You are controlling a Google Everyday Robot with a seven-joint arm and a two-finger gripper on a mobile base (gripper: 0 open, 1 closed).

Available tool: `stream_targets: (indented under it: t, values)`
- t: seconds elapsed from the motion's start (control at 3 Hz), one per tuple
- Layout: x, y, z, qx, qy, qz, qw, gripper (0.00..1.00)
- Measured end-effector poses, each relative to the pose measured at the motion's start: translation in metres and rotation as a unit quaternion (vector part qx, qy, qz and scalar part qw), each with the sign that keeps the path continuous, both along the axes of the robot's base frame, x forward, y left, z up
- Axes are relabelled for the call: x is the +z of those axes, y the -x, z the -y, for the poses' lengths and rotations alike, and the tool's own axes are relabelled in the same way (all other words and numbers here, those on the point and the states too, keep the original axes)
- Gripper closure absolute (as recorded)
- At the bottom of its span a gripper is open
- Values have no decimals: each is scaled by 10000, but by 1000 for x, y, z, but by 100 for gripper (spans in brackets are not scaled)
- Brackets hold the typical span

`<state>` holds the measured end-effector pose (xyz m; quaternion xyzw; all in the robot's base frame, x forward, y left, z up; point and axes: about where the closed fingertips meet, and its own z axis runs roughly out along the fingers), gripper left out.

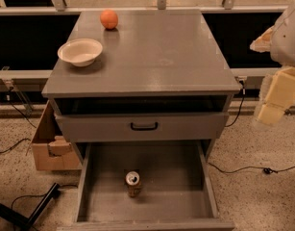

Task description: Pick orange can from middle drawer and place on counter

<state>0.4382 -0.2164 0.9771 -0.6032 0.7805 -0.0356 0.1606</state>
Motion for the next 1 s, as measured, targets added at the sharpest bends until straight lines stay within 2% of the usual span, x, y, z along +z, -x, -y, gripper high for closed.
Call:
stream_targets:
  t: [0.33, 0.67, 1.0]
  values:
    - [0, 0, -1, -7, -18, 40, 10000, 0]
    - [-17, 12, -10, 42, -317, 87, 9995, 0]
    - [-69, 39, -19, -50, -1080, 92, 9941, 0]
